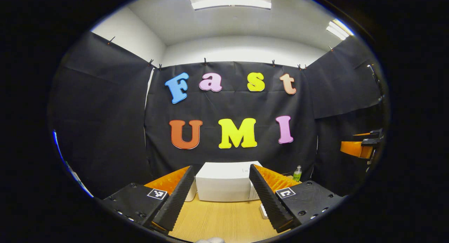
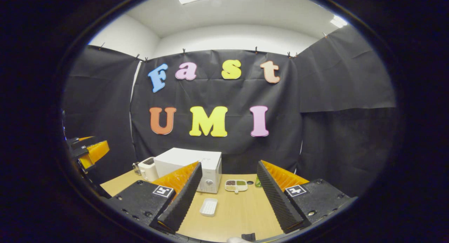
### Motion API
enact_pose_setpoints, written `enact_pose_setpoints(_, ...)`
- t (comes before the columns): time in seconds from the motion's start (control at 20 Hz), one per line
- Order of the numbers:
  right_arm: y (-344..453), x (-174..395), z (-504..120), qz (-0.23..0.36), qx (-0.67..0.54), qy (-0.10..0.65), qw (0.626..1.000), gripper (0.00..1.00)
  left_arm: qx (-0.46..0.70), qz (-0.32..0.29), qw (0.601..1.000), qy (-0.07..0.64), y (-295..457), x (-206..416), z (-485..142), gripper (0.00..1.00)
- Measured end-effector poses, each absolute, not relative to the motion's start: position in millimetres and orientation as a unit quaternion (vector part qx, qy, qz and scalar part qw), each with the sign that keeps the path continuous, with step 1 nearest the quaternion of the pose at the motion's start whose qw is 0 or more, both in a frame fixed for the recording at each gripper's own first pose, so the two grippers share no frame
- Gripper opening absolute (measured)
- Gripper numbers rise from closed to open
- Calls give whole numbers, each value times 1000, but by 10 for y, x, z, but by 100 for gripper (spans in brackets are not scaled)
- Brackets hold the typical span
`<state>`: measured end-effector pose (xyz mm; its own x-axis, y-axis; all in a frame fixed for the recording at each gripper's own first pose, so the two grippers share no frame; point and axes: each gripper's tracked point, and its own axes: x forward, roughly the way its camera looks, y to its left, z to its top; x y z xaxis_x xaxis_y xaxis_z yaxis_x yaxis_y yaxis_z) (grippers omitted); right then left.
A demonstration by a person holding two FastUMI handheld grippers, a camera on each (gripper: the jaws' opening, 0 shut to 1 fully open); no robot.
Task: Open the microwave oven with the left hand, put the food in, and close the microwave oven.
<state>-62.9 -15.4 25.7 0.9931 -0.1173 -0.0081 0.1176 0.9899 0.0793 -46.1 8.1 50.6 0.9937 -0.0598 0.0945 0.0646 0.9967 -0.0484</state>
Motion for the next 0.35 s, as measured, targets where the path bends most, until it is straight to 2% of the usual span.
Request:
enact_pose_setpoints(0.05, -151, -637, 260, -59, 40, 2, 997, 92, -24, -29, 998, -51, 113, -485, 532, 89)
enact_pose_setpoints(0.1, -165, -644, 270, -61, 41, 1, 997, 92, -21, -28, 998, -52, 120, -504, 546, 96)
enact_pose_setpoints(0.15, -166, -648, 284, -62, 42, 1, 997, 100, -21, -27, 998, -49, 127, -505, 525, 96)
enact_pose_setpoints(0.2, -164, -646, 307, -62, 44, -2, 997, 92, -23, -29, 998, -50, 130, -505, 528, 96)
enact_pose_setpoints(0.25, -157, -646, 318, -63, 43, -3, 997, 100, -23, -30, 998, -50, 130, -513, 532, 96)
enact_pose_setpoints(0.3, -165, -648, 329, -64, 41, -5, 997, 92, -22, -30, 998, -50, 133, -496, 533, 96)
enact_pose_setpoints(0.35, -170, -650, 328, -65, 40, -5, 997, 92, -22, -30, 998, -48, 135, -495, 530, 96)
